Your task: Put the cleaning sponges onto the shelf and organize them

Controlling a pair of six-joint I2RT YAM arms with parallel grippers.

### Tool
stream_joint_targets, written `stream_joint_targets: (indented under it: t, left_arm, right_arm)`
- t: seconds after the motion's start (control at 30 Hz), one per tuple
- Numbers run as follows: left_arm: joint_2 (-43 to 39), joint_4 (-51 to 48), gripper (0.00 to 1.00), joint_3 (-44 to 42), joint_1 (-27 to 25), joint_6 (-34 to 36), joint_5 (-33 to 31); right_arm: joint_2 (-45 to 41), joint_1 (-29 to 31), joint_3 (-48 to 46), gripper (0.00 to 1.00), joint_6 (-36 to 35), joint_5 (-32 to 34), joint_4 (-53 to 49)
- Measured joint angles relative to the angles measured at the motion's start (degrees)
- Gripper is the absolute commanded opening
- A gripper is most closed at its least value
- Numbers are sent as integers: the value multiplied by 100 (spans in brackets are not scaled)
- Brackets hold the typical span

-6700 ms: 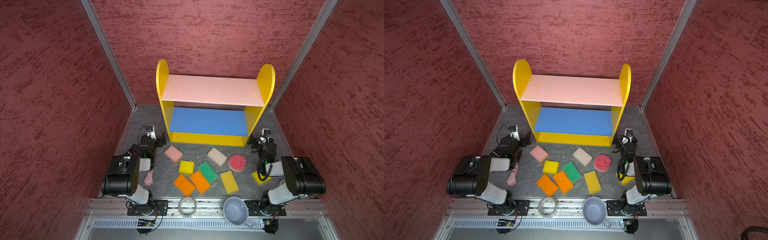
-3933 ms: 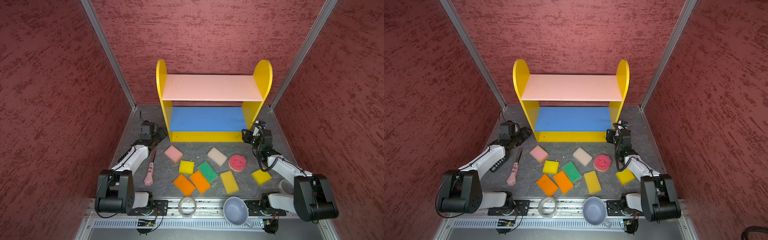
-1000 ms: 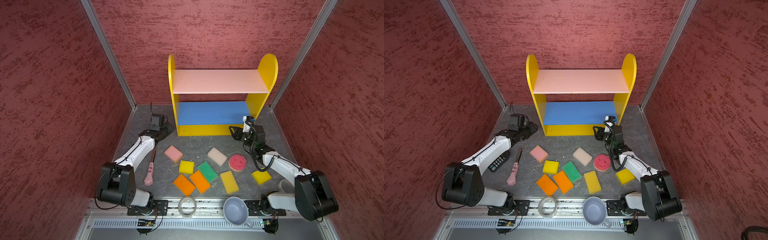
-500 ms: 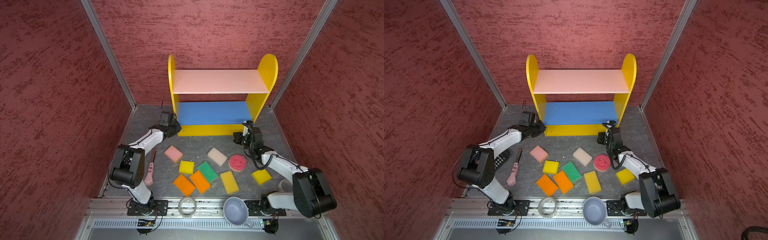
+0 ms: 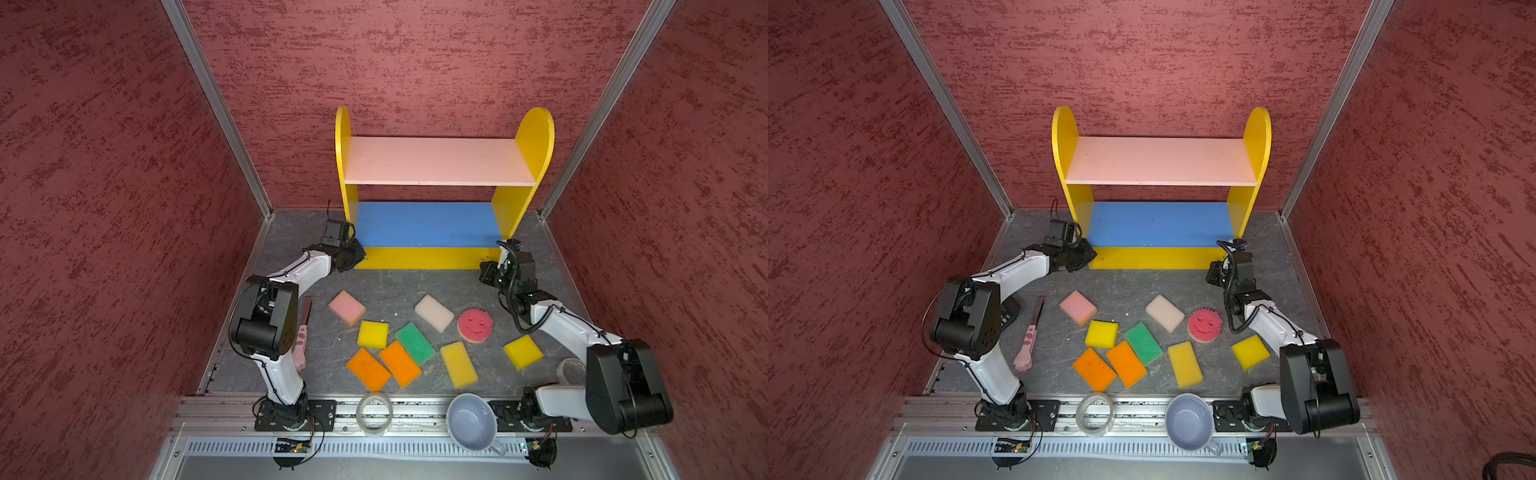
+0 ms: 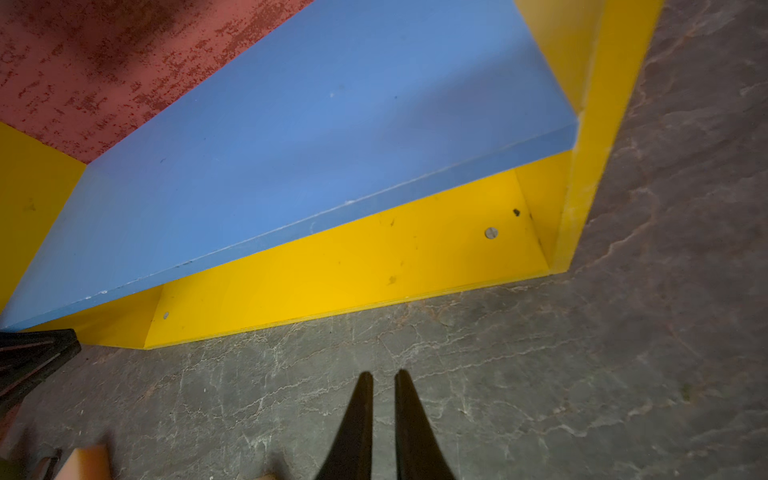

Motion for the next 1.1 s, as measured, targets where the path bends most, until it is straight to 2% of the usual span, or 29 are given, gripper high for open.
stream_joint_targets:
  t: [0.23, 0.37, 0.47, 0.6, 0.8, 0.93, 1.1]
  left_arm:
    - [0, 9, 27, 79, 0, 57, 94]
    - [-455, 177, 30, -319, -26, 52, 52]
    - [-1178, 210, 38, -815, -87, 55, -111]
    - [-2122, 155, 48, -1353, -267, 39, -428]
    - [-3228, -282, 56, -2175, -426, -76, -894]
    - [-3985, -673, 55, -2782, -428, -223, -1128]
    - [-4588, -992, 52, -3346, -415, -363, -1261]
  right_arm:
    - [-87, 15, 0, 19, -70, -264, -188]
    - [-302, 219, -2, 25, -146, -289, -321]
    - [-420, 754, -2, 29, -212, -195, -393]
    - [-413, 1827, -2, 30, -249, 125, -431]
    - [278, 3274, 286, 31, -227, 557, -446]
    - [1045, 3823, 859, 31, -225, 553, -420]
    - [2068, 4199, 1753, 34, -223, 389, -376]
